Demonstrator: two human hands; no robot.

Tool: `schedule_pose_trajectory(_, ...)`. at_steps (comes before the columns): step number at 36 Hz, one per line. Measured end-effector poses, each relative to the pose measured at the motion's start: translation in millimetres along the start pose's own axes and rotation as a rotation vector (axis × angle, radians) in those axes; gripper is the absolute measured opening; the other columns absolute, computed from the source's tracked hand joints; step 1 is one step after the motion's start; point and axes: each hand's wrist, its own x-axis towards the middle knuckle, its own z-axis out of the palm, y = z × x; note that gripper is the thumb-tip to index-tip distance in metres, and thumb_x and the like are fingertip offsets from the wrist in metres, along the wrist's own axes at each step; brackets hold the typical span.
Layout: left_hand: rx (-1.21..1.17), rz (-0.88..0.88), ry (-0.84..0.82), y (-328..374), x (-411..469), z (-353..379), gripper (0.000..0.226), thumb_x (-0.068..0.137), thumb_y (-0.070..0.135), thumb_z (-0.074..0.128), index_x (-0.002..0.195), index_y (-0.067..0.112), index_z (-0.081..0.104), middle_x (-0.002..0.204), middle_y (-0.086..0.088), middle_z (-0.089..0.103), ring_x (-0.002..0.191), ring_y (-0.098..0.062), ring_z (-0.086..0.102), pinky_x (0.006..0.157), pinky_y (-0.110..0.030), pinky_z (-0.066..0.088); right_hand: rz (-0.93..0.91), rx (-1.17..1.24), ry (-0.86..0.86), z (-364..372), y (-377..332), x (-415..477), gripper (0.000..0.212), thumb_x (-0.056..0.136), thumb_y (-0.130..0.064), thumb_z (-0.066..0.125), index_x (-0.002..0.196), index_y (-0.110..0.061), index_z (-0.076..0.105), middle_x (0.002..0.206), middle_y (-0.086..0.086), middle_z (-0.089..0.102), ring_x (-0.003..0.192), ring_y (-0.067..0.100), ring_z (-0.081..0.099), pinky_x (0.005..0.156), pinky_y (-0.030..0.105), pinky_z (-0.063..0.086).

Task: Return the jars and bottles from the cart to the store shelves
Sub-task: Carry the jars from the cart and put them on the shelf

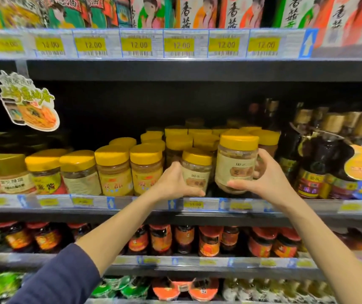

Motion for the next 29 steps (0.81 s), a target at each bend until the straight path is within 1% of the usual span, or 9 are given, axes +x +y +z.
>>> schedule_pose_trajectory(3,0.102,-0.028,0.088,4.8,-6.1,-1.4,0.078,0.058,0.038,0.087,0.112,0.009,0.040,0.103,0.005,0.047,0.096,-0.009,0.047,0.071,-0.021,0.041,0.002,0.003,-0.018,0.5,2.5,0.3,0.078,0.050,-0.016,0.087,0.117,-0.023,0.048,0.111,-0.010,0.064,0.099,0.000,0.064,0.084,0.019,0.054)
schedule_pose_trajectory(7,0.172,-0.038,0.141,6.8,-11.1,0.2,0.086,0.052,0.045,0.088,0.116,0.010,0.043,0.118,-0.004,0.053,0.104,-0.017,0.052,0.076,-0.028,0.048,0.003,0.004,-0.044,0.6,6.8,0.8,0.081,0.053,-0.014,0.087,0.123,-0.016,0.046,0.120,-0.002,0.061,0.111,0.011,0.059,0.094,0.034,0.050)
schedule_pose_trajectory(11,0.221,-0.057,0.206,9.3,-16.6,1.2,0.081,0.053,0.048,0.086,0.111,0.011,0.044,0.113,-0.004,0.054,0.102,-0.018,0.052,0.075,-0.028,0.044,0.009,0.003,-0.055,2.4,9.1,0.9,0.083,0.050,-0.019,0.087,0.122,-0.016,0.047,0.121,0.000,0.060,0.113,0.014,0.058,0.097,0.041,0.050)
schedule_pose_trajectory(14,0.213,-0.044,0.260,11.2,-22.2,2.0,0.078,0.054,0.045,0.087,0.106,0.011,0.040,0.109,-0.004,0.059,0.103,-0.022,0.058,0.075,-0.030,0.050,0.007,-0.013,-0.070,3.0,11.6,0.8,0.084,0.051,-0.019,0.087,0.124,-0.016,0.045,0.121,-0.001,0.060,0.113,0.013,0.058,0.097,0.042,0.049)
schedule_pose_trajectory(18,0.178,-0.029,0.321,15.7,-29.0,5.8,0.096,0.055,0.037,0.089,0.123,0.006,0.029,0.115,-0.009,0.059,0.108,-0.026,0.060,0.076,-0.028,0.049,0.005,-0.013,-0.077,4.8,14.0,0.8,0.083,0.052,-0.017,0.087,0.123,-0.017,0.045,0.123,0.001,0.059,0.116,0.016,0.056,0.099,0.043,0.048)
schedule_pose_trajectory(20,0.150,-0.028,0.350,17.9,-31.6,8.8,0.104,0.056,0.033,0.089,0.131,0.007,0.021,0.122,-0.010,0.055,0.114,-0.028,0.056,0.086,-0.032,0.050,0.005,-0.006,-0.087,5.5,14.1,0.5,0.081,0.054,-0.014,0.087,0.122,-0.018,0.045,0.123,0.001,0.058,0.115,0.016,0.056,0.099,0.042,0.048)
schedule_pose_trajectory(22,0.139,-0.026,0.370,19.1,-34.1,10.7,0.116,0.055,0.032,0.090,0.139,0.013,0.012,0.132,-0.012,0.049,0.123,-0.030,0.050,0.098,-0.043,0.047,0.005,0.001,-0.098,5.8,13.6,-0.3,0.081,0.054,-0.013,0.086,0.123,-0.016,0.045,0.122,0.001,0.059,0.114,0.015,0.057,0.097,0.039,0.049)
schedule_pose_trajectory(24,0.162,-0.016,0.368,20.2,-36.6,11.1,0.124,0.055,0.032,0.089,0.143,0.021,0.002,0.135,-0.013,0.045,0.125,-0.032,0.047,0.099,-0.048,0.046,0.002,0.009,-0.107,5.9,13.3,-0.9,0.082,0.054,-0.012,0.086,0.124,-0.015,0.044,0.123,0.001,0.059,0.113,0.014,0.057,0.097,0.037,0.049)
schedule_pose_trajectory(29,0.241,-0.051,0.332,24.3,-39.5,10.8,0.110,0.061,0.032,0.087,0.139,0.031,0.009,0.124,-0.013,0.048,0.118,-0.035,0.049,0.094,-0.044,0.046,-0.014,0.016,-0.121,5.6,12.6,-1.7,0.078,0.055,-0.011,0.086,0.122,-0.016,0.045,0.121,0.001,0.059,0.112,0.013,0.058,0.094,0.034,0.050)
